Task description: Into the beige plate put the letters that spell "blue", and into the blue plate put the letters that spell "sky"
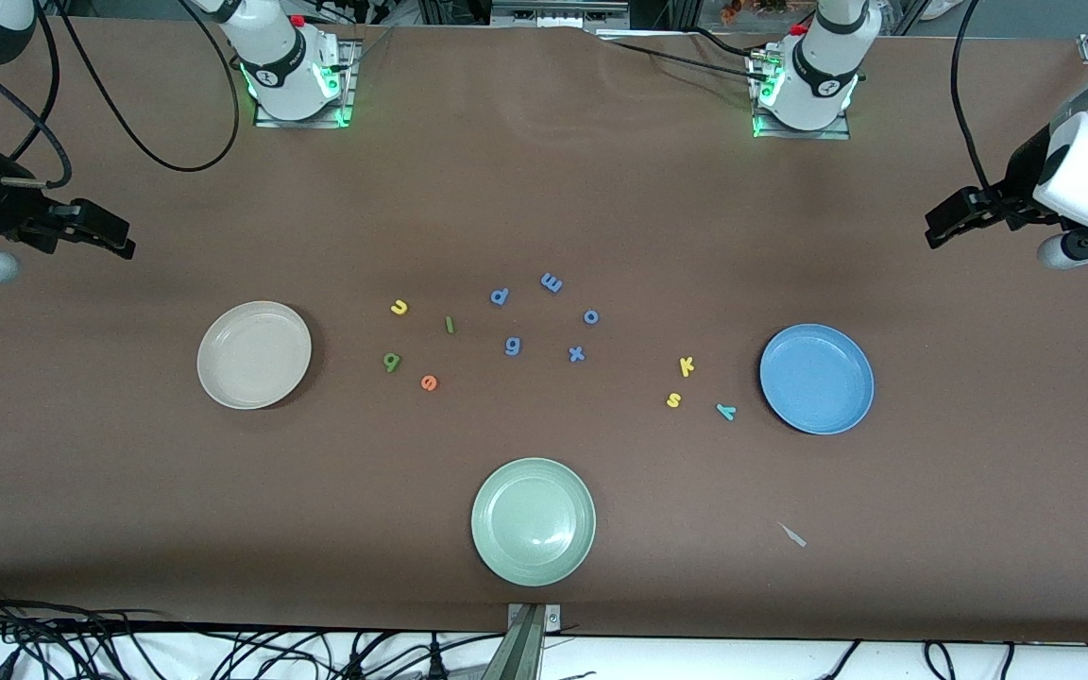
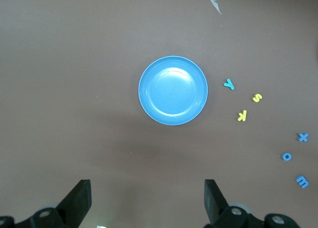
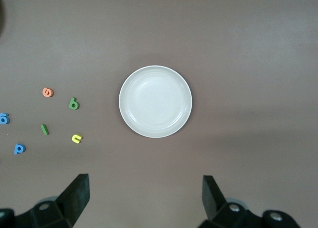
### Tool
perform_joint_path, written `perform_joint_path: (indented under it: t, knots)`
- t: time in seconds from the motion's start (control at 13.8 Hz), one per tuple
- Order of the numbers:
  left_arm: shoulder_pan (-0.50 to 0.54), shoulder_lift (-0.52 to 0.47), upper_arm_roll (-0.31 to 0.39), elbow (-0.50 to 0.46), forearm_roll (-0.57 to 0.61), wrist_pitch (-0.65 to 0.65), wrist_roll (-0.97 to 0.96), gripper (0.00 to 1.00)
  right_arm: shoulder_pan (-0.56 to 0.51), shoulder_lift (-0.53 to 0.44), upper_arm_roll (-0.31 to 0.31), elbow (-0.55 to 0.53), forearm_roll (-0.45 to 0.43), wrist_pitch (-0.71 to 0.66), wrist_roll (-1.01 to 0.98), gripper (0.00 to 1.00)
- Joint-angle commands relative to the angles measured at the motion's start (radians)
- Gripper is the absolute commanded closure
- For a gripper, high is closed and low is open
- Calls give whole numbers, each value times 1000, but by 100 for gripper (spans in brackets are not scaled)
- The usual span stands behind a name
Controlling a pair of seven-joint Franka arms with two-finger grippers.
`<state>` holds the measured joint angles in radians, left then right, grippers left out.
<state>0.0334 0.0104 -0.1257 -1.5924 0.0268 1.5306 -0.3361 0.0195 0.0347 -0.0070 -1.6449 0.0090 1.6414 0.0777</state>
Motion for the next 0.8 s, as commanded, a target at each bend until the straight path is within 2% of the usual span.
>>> perform_joint_path:
  t: [0.0, 0.72]
  knots:
    - [-6, 11, -2, 31, -19, -24, -14, 0, -10, -16, 12, -9, -12, -23, 13, 0]
    - [-6, 11, -9, 35, -19, -38, -14, 0, -10, -16, 13, -9, -12, -25, 13, 0]
